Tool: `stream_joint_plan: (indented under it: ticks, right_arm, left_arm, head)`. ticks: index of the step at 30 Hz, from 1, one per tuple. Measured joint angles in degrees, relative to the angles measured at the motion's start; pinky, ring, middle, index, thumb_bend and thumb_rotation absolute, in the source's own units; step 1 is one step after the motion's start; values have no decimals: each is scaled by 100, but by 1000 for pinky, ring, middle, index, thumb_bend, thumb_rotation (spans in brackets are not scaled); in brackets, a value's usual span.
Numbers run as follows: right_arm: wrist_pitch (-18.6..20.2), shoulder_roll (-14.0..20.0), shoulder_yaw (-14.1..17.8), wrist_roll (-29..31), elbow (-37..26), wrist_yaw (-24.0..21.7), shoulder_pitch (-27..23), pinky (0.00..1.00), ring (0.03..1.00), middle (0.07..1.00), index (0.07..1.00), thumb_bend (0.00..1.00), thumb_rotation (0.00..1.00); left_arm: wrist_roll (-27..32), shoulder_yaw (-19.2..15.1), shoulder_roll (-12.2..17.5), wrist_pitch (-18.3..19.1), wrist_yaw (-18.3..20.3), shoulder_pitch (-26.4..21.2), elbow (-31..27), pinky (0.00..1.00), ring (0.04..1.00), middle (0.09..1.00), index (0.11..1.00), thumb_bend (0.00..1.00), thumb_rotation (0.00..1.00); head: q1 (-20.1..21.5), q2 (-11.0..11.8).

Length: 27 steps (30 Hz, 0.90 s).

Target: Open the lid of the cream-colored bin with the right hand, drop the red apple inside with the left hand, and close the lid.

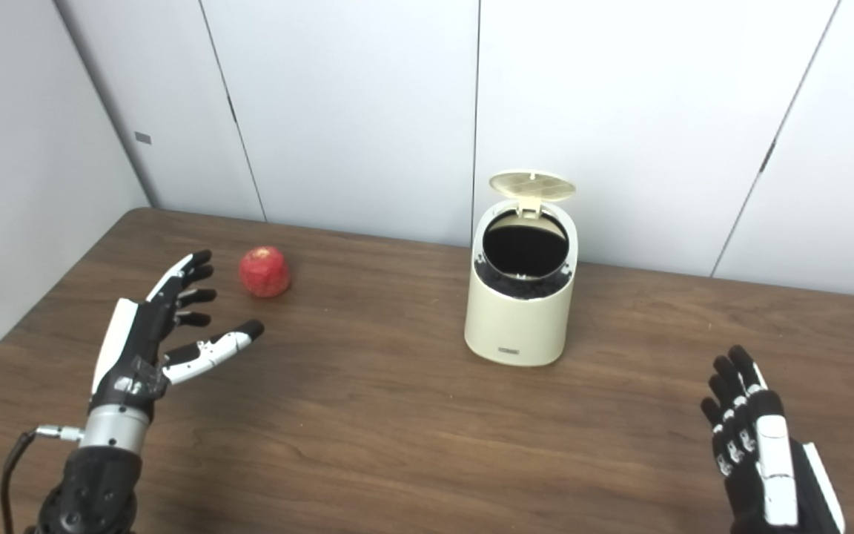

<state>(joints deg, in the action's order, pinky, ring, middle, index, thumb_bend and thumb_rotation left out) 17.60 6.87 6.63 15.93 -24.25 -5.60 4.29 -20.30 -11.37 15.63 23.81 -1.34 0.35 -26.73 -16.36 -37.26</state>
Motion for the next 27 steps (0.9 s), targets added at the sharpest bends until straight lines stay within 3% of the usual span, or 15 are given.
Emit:
stream_joint_plan:
  ticks: [5, 9, 16, 22, 27]
  right_arm:
    - [-13, -15, -20, 18, 21, 0, -12, 1000, 1000, 982, 977, 478, 917]
    - [-19, -13, -89, 13, 36, -23, -32, 1000, 1000, 990, 993, 440, 957]
    - [-123, -11, -98, 21, 92, -36, -56, 1000, 1000, 984, 989, 434, 960]
    - [-135, -22, -115, 36, 105, -34, -56, 1000, 1000, 987, 983, 466, 946]
    - [-141, -72, -117, 35, 105, -29, -51, 1000, 1000, 979, 976, 479, 930]
  left_arm:
    - [-241, -12, 576, 218, 40, -435, 883, 706, 829, 899, 901, 825, 281]
    - [-401, 48, 859, 250, 115, -769, 1254, 772, 899, 937, 914, 838, 303]
    - [-1072, 725, 1521, 265, 313, -1410, 2319, 700, 883, 907, 913, 865, 263]
    - [-1277, 1196, 1772, 262, 674, -1958, 2935, 689, 894, 931, 908, 916, 295]
    - [-1299, 1504, 1892, 228, 928, -2375, 3340, 736, 922, 930, 915, 927, 323]
  head:
    - [132, 8]
    - [177, 26]
    - [229, -27]
    - [247, -35]
    - [273, -44]
